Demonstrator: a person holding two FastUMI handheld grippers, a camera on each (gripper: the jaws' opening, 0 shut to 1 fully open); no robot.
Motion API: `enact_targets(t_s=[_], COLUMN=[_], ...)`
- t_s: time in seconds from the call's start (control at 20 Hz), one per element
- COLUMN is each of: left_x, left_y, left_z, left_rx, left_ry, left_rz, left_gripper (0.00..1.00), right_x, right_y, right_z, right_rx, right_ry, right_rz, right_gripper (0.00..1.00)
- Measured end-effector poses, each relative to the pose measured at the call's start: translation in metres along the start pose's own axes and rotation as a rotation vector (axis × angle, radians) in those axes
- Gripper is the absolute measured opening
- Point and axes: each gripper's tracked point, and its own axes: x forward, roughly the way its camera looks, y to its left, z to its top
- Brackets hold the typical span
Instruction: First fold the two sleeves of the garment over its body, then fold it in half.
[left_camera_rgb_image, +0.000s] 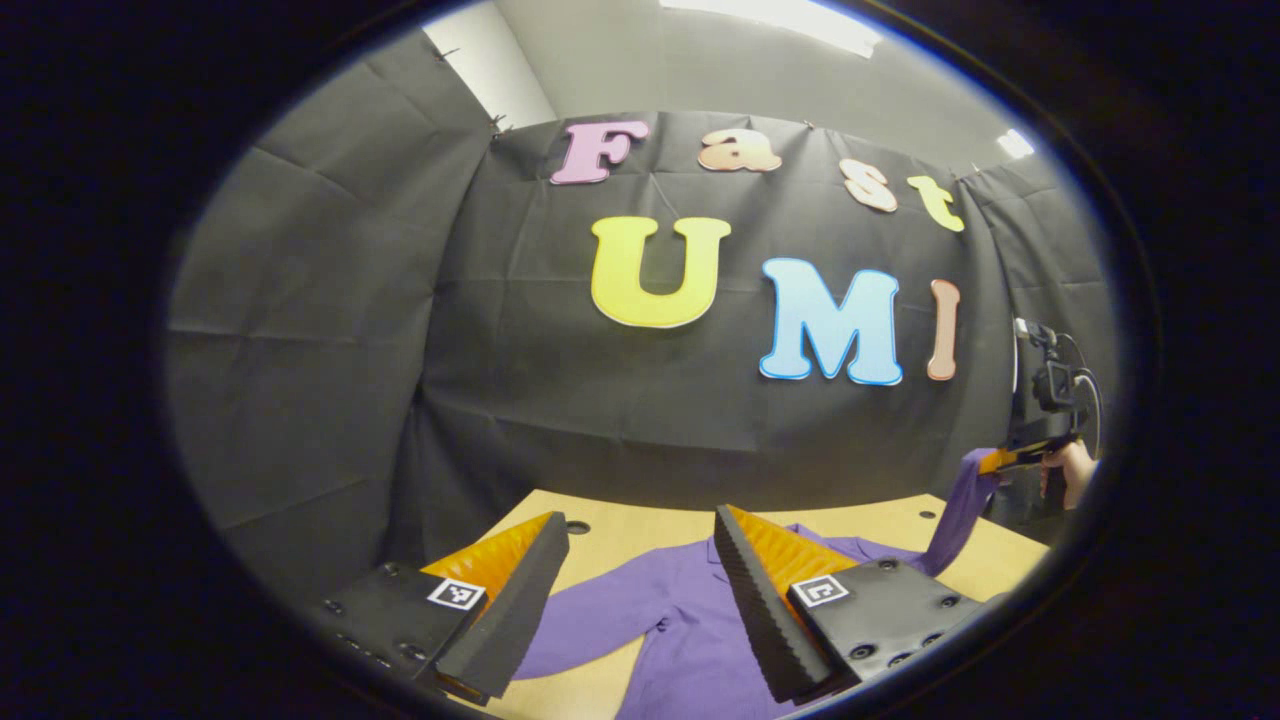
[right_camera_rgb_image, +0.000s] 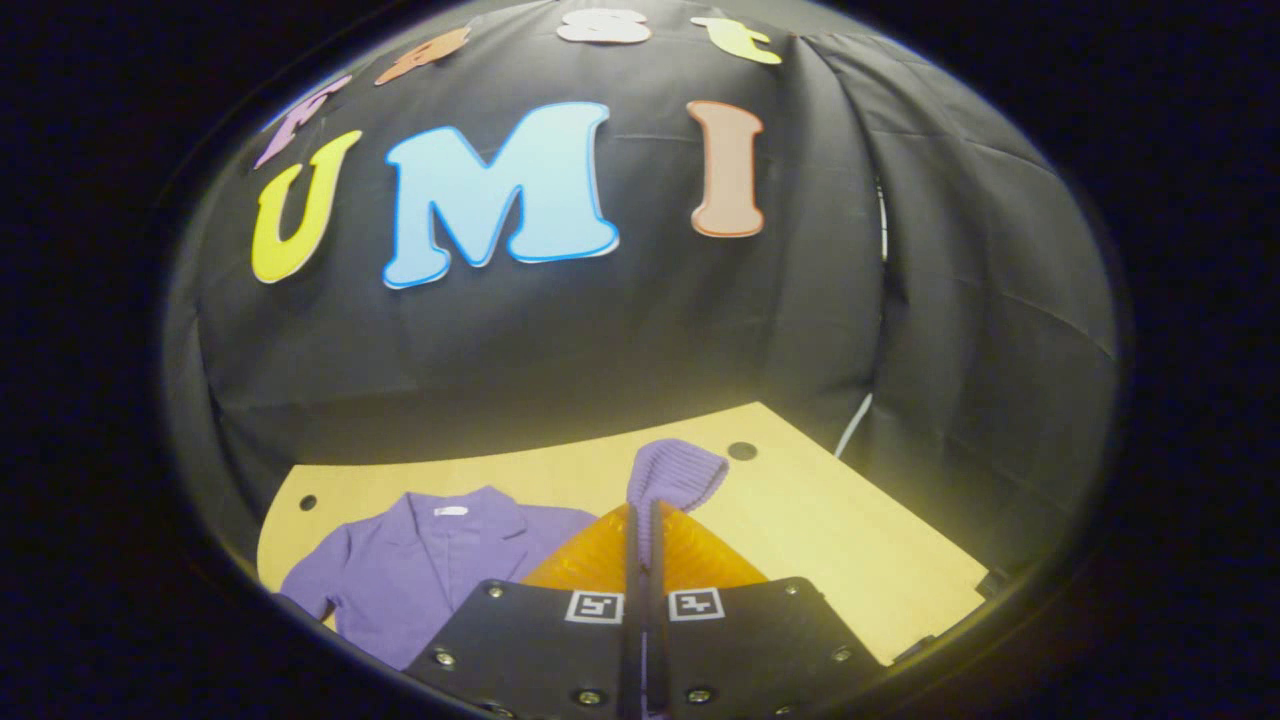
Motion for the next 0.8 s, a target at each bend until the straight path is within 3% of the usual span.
enact_targets(t_s=[0.4,0.8], left_x=[-0.019,-0.024], left_y=[0.019,0.032], left_z=[-0.002,-0.007], left_rx=[0.000,-0.021], left_ry=[0.011,0.023], left_rz=[0.060,0.120], left_gripper=[0.94,0.94], right_x=[0.017,0.033], right_y=[0.098,0.199], right_z=[-0.016,-0.073], right_rx=[-0.064,-0.208], right_ry=[0.032,0.131], right_rz=[0.152,0.297], right_gripper=[0.02,0.02])
